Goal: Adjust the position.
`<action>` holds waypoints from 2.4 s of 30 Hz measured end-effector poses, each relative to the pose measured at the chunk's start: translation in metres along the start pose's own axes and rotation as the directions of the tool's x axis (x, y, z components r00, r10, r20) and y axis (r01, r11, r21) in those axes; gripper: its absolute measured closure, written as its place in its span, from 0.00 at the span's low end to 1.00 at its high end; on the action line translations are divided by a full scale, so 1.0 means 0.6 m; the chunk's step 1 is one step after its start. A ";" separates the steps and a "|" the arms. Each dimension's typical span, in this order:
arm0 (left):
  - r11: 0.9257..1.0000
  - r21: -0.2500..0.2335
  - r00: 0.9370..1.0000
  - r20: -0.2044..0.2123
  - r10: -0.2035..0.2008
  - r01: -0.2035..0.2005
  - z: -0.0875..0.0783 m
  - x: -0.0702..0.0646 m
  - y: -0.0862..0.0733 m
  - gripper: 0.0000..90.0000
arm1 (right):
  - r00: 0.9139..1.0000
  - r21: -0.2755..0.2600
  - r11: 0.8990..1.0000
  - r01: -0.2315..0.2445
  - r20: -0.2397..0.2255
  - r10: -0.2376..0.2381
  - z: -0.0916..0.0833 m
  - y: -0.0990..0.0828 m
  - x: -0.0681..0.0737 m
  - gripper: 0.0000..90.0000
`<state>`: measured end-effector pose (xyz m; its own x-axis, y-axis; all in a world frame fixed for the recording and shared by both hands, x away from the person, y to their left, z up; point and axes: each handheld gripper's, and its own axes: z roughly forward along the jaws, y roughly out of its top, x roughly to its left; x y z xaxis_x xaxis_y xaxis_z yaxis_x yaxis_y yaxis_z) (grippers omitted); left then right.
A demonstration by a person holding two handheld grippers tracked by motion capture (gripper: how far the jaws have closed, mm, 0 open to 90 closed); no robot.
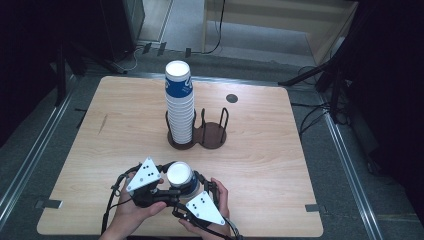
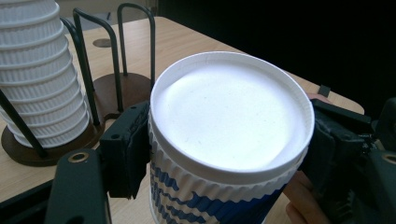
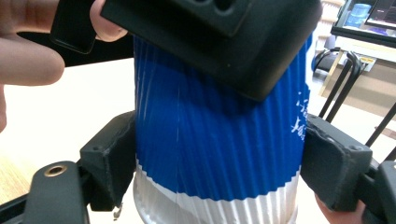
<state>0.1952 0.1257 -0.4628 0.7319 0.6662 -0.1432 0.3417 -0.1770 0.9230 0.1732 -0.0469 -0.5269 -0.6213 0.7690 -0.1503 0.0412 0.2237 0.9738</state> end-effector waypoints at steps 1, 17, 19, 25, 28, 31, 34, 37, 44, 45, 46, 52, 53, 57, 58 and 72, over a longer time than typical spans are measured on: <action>1.000 0.007 1.000 0.000 0.009 -0.009 0.001 -0.001 -0.001 0.30 | 1.000 0.005 1.000 0.004 0.001 -0.004 0.000 0.000 0.000 0.21; 1.000 0.014 1.000 0.028 -0.014 0.013 -0.008 0.008 0.007 0.29 | 0.999 0.028 0.999 0.043 0.027 -0.043 0.001 -0.003 -0.001 0.20; 1.000 0.023 0.999 0.030 -0.021 0.020 -0.008 0.009 0.008 0.28 | 0.998 0.032 0.998 0.054 0.026 -0.055 0.001 -0.004 0.000 0.20; 0.994 0.102 0.998 0.052 -0.035 0.030 -0.006 0.014 0.013 0.18 | 0.995 0.034 0.996 0.088 0.040 -0.089 0.001 -0.007 -0.002 0.21; 0.991 0.126 0.997 0.055 -0.046 0.039 -0.006 0.015 0.015 0.18 | 0.992 0.037 0.992 0.121 0.041 -0.123 0.001 -0.009 -0.002 0.21; 0.986 0.160 0.997 0.057 -0.047 0.037 -0.004 0.018 0.015 0.19 | 0.989 0.037 0.990 0.140 0.047 -0.141 0.002 -0.011 -0.001 0.21; 0.982 0.184 0.997 0.057 -0.052 0.041 -0.003 0.019 0.015 0.19 | 0.982 0.038 0.983 0.179 0.050 -0.180 0.003 -0.012 0.001 0.21; 0.981 0.189 0.997 0.051 -0.056 0.046 -0.004 0.021 0.016 0.21 | 0.971 0.041 0.972 0.233 0.047 -0.234 0.004 -0.016 0.004 0.21; 0.976 0.211 0.996 0.061 -0.059 0.045 -0.005 0.025 0.015 0.27 | 0.960 0.050 0.961 0.273 0.045 -0.275 0.006 -0.018 0.006 0.18; 0.976 0.209 0.996 0.063 -0.069 0.054 -0.005 0.027 0.015 0.29 | 0.963 0.057 0.963 0.265 0.042 -0.268 0.007 -0.017 0.004 0.15; 0.977 0.206 0.995 0.066 -0.073 0.058 -0.005 0.028 0.014 0.29 | 0.963 0.057 0.963 0.265 0.042 -0.268 0.007 -0.017 0.004 0.15; 0.990 0.114 0.996 0.031 -0.083 0.079 -0.013 0.036 0.014 0.29 | 0.966 0.059 0.966 0.250 0.049 -0.253 0.003 -0.013 -0.006 0.11; 0.990 0.114 0.996 0.031 -0.083 0.079 -0.013 0.036 0.014 0.29 | 0.966 0.059 0.966 0.250 0.049 -0.253 0.003 -0.013 -0.006 0.11; 0.992 0.067 0.994 0.006 -0.106 0.105 -0.018 0.045 0.011 0.29 | 0.971 0.056 0.972 0.229 0.062 -0.233 0.002 -0.010 -0.014 0.11; 0.992 0.053 0.994 -0.001 -0.111 0.111 -0.019 0.047 0.011 0.29 | 0.974 0.058 0.975 0.214 0.067 -0.218 0.001 -0.009 -0.018 0.10; 0.984 -0.159 0.992 -0.086 -0.089 0.074 -0.028 0.058 -0.001 0.29 | 0.987 0.042 0.990 0.133 0.083 -0.136 -0.006 -0.003 -0.044 0.10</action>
<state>0.2105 0.1609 -0.4621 0.6451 0.7393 -0.1932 0.2971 -0.0096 0.9548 0.1868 -0.0697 -0.5238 -0.5544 0.7782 -0.2950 -0.0090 0.3489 0.9371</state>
